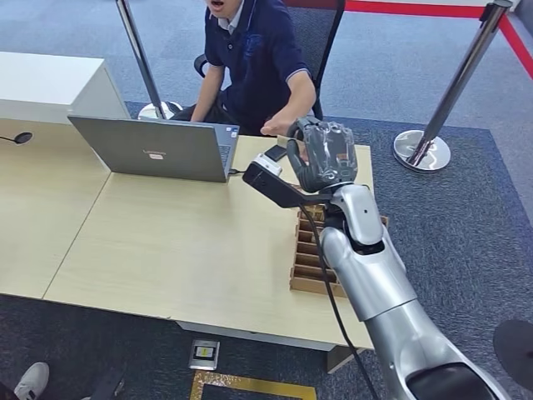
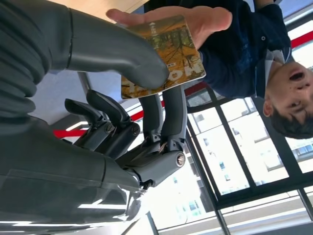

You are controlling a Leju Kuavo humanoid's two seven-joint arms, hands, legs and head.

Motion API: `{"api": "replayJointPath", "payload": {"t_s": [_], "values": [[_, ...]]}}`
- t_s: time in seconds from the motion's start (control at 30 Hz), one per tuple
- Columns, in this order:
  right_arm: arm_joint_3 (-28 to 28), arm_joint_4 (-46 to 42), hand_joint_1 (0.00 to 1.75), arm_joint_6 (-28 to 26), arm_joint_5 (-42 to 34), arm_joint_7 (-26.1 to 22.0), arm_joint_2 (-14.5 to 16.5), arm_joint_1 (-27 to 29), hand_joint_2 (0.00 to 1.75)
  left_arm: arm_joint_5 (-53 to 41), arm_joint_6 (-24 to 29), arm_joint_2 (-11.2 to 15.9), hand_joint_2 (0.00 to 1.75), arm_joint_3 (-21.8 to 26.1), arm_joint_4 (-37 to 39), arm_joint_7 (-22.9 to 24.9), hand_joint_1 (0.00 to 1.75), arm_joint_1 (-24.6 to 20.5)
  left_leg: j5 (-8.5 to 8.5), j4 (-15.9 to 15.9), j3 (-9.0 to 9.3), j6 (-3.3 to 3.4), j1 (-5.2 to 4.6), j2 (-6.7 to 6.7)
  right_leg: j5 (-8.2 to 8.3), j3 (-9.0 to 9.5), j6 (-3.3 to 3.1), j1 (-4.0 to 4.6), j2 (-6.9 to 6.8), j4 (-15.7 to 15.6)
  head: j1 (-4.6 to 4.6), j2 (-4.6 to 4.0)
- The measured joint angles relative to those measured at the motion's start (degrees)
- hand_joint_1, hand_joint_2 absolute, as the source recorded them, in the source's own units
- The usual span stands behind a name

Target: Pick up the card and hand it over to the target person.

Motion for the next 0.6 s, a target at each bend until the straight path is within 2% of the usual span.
{"api": "replayJointPath", "payload": {"t_s": [0.27, 0.3, 0.4, 0.43, 0.5, 0.57, 0.6], "values": [[-0.1, 1.2, 1.75, -0.4, -0.3, -0.6, 0.4, -0.4, 1.75, -0.4, 0.1, 0.3, 0.00, -0.3, 0.0, 0.6, 0.00, 0.0, 0.01, 0.0, -0.02, -0.01, 0.01, -0.03, 0.00, -0.01, 0.00, 0.01, -0.02, 0.0, 0.00, 0.00], [-0.3, 1.4, 1.44, -0.6, -0.7, -0.8, 0.6, -0.4, 1.75, -0.4, 0.1, 0.4, 0.00, -0.3, 0.0, 0.6, 0.00, 0.0, 0.00, 0.0, 0.00, -0.01, 0.02, -0.03, -0.01, 0.00, 0.00, 0.01, -0.02, 0.0, 0.00, 0.00], [-1.9, 0.9, 0.14, -1.0, -3.1, -1.9, 1.2, 0.7, 1.75, -0.4, 0.2, 0.5, 0.00, -0.3, -0.1, 0.8, 0.00, -0.1, 0.00, 0.0, -0.02, -0.01, 0.02, -0.03, 0.00, -0.02, -0.01, 0.02, -0.03, 0.0, 0.00, 0.00], [-2.5, 0.1, 0.00, -1.4, -4.1, -2.4, 1.4, 1.4, 1.75, -0.3, 0.3, 0.5, 0.00, -0.2, -0.1, 0.9, 0.00, -0.1, 0.01, 0.0, -0.03, -0.01, 0.02, -0.03, 0.00, -0.02, -0.01, 0.02, -0.04, 0.0, 0.00, 0.00], [-3.6, -2.1, 0.00, -2.3, -5.9, -3.3, 1.3, 3.1, 1.75, -0.1, 0.4, 0.4, 0.00, 0.1, -0.1, 1.0, 0.00, 0.0, 0.01, 0.0, -0.01, -0.01, 0.03, -0.05, 0.00, 0.01, -0.01, 0.03, -0.06, 0.0, 0.00, 0.00], [-4.4, -7.8, 0.00, -3.3, -8.1, -3.9, 0.3, 6.5, 0.87, 0.1, 0.6, 0.4, 0.00, 0.3, -0.2, 1.5, 0.00, 0.1, 0.00, 0.0, 0.03, -0.01, 0.04, -0.09, -0.01, 0.06, -0.01, 0.04, -0.08, -0.1, 0.00, 0.00], [-4.6, -9.6, 0.00, -3.5, -8.7, -4.0, -0.1, 7.5, 0.58, 0.1, 0.6, 0.5, 0.00, 0.3, -0.2, 1.7, 0.00, 0.1, 0.00, 0.0, 0.02, -0.01, 0.04, -0.10, -0.01, 0.06, -0.01, 0.04, -0.09, -0.1, 0.00, 0.00]]}}
